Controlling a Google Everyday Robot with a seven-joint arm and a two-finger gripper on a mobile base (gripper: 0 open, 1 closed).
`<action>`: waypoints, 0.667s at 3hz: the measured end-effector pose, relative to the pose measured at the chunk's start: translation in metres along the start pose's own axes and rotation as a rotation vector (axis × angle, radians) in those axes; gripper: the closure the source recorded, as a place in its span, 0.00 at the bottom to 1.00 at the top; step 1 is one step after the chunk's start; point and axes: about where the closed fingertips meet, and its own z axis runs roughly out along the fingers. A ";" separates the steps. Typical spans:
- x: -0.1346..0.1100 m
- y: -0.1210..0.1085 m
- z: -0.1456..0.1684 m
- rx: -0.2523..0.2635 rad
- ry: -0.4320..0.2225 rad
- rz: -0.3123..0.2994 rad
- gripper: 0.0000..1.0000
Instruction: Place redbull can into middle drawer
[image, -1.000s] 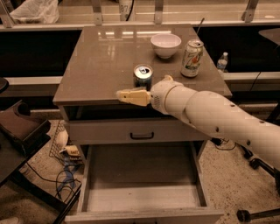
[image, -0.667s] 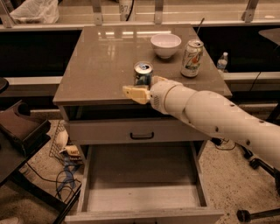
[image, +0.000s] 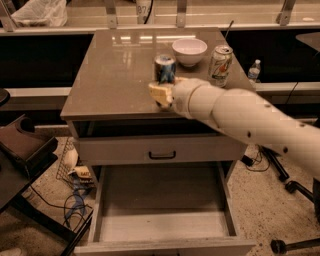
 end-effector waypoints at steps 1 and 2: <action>-0.077 -0.010 -0.002 0.020 -0.039 -0.125 1.00; -0.131 -0.016 -0.011 0.013 -0.061 -0.199 1.00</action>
Offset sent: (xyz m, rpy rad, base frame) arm 0.0402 -0.0178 0.1925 -0.1667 -0.2252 0.0584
